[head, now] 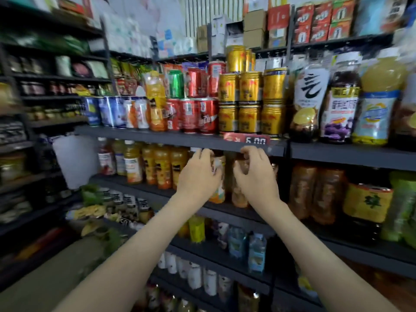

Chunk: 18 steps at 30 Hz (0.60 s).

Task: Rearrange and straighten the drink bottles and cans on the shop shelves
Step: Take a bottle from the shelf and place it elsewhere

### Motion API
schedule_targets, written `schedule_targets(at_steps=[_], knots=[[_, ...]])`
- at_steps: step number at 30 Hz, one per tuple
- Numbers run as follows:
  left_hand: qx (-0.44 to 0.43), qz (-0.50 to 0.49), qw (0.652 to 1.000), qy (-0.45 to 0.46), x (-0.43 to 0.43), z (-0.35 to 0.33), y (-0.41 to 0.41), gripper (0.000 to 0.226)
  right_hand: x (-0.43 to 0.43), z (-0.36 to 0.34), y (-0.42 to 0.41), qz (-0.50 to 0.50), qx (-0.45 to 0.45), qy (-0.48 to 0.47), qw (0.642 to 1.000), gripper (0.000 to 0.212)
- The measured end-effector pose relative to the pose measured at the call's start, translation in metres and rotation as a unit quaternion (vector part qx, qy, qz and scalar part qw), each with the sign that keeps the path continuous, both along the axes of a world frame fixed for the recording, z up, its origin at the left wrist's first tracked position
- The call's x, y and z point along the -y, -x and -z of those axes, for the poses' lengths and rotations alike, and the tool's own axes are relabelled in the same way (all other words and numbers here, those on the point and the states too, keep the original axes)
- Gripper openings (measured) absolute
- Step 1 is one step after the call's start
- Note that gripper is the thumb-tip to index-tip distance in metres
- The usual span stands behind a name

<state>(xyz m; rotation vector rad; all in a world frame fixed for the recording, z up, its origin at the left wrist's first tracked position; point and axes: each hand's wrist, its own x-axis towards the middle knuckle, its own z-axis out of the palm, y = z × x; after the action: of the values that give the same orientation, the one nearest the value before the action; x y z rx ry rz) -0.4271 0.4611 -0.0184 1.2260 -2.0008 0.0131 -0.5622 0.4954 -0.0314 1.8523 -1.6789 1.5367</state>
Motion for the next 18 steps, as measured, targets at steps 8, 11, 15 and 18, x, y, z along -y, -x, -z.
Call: schedule_targets(at_steps=[8,11,15,18], knots=[[-0.011,-0.041,0.999,0.015,0.055,-0.014,-0.112,0.037,0.066,-0.024,-0.094,-0.023,-0.002,0.001,1.0,0.035],[-0.038,-0.041,0.998,0.012,0.086,-0.015,-0.134,0.039,0.1,-0.031,-0.112,-0.023,-0.002,0.001,1.0,0.039],[-0.069,-0.053,0.996,0.027,0.139,-0.015,-0.151,0.046,0.15,-0.039,-0.137,-0.05,0.006,0.003,0.999,0.043],[-0.1,-0.045,0.994,0.019,0.18,-0.019,-0.157,0.052,0.182,-0.042,-0.153,-0.081,0.035,-0.001,0.996,0.042]])
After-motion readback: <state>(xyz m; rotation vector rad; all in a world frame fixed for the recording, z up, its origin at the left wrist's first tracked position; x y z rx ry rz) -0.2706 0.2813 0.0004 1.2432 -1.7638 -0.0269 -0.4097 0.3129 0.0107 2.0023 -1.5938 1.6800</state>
